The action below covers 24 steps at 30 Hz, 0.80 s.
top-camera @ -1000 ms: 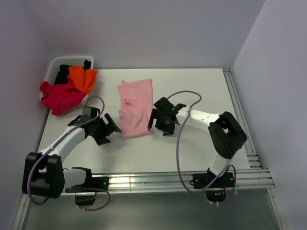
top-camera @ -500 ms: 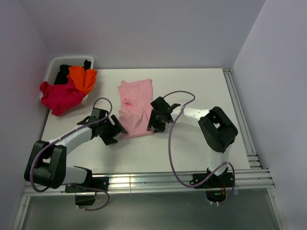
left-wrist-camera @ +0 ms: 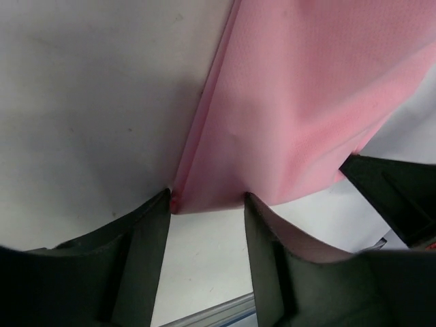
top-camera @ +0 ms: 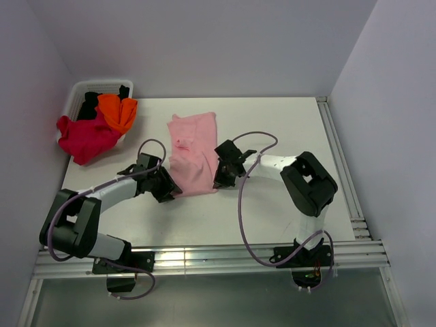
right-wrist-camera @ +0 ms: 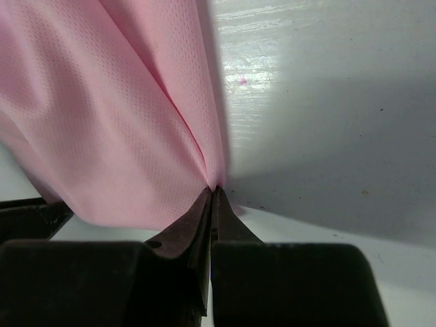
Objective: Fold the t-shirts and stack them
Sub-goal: Grab one side of the 2/3 rectangular tshirt with both arms
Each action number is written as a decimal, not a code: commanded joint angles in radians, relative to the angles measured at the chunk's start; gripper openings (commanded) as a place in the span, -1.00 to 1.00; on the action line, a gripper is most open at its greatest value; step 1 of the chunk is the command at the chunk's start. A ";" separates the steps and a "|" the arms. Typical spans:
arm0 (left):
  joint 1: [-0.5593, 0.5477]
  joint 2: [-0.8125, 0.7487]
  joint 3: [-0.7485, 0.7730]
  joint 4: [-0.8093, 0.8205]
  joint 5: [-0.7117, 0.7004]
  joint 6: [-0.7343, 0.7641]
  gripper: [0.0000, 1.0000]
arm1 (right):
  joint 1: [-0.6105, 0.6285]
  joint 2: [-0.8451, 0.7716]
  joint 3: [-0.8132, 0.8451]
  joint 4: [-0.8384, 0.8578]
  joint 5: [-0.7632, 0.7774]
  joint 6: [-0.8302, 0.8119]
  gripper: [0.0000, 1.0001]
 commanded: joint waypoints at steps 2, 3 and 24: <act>-0.007 0.048 0.035 0.007 -0.065 0.040 -0.13 | -0.002 -0.028 -0.068 -0.016 0.029 -0.015 -1.00; -0.007 0.051 0.038 0.008 -0.065 0.046 -0.18 | -0.002 -0.034 -0.086 -0.012 0.029 -0.014 -1.00; -0.060 -0.616 0.037 -0.458 -0.062 0.025 -0.99 | 0.105 -0.635 -0.413 -0.148 0.072 0.139 -1.00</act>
